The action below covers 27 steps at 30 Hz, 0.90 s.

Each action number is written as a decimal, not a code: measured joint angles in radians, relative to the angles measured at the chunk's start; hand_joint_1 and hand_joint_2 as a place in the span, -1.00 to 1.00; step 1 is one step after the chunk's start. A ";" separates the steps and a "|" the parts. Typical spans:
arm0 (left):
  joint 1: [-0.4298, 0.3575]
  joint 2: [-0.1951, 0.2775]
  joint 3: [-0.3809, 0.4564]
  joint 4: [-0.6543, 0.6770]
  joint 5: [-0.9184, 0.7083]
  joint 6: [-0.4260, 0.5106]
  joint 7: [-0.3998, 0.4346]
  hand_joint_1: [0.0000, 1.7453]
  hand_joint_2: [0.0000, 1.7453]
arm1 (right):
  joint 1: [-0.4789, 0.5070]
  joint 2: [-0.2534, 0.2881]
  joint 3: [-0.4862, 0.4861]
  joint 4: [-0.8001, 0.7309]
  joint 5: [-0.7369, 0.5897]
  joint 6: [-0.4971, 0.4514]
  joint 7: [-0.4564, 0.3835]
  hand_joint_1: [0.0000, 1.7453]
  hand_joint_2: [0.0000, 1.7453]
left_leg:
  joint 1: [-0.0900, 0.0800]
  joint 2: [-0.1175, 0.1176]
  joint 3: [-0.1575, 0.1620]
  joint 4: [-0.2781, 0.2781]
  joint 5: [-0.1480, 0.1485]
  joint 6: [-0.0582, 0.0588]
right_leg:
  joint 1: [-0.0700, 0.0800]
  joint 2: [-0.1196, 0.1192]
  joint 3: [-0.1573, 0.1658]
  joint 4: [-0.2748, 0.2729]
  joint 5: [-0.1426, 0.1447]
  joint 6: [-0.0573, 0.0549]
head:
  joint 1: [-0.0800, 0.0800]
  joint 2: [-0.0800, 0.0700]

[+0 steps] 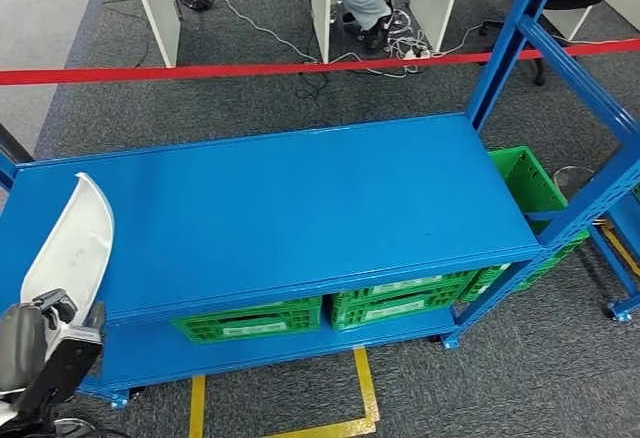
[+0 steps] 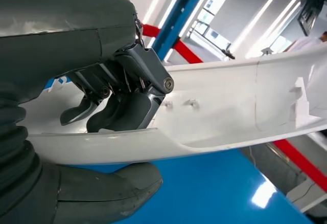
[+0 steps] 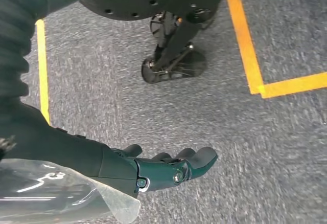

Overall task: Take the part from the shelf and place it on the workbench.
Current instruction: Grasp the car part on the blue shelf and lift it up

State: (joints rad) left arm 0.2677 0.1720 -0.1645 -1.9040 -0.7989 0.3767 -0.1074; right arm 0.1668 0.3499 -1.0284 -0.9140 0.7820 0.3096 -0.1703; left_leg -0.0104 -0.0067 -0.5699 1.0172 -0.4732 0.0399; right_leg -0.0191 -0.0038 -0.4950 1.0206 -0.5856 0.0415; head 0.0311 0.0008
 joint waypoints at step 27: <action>0.076 -0.028 -0.085 -0.047 -0.002 0.091 -0.008 1.00 1.00 | 0.116 0.002 0.161 -0.110 -0.316 0.028 0.179 -1.00 1.00 | 0.020 0.000 0.104 -0.027 -0.060 -0.058 | 0.005 -0.003 -0.072 -0.008 0.110 -0.024 | -0.004 0.000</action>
State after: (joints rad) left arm 0.3442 0.1443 -0.2497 -1.9506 -0.8014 0.4673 -0.1149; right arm 0.2827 0.3521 -0.8671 -1.0238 0.4656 0.3371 0.0084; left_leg 0.0093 -0.0072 -0.4658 0.9905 -0.5334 -0.0179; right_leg -0.0144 -0.0069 -0.5675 1.0129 -0.4754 0.0176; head 0.0267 0.0008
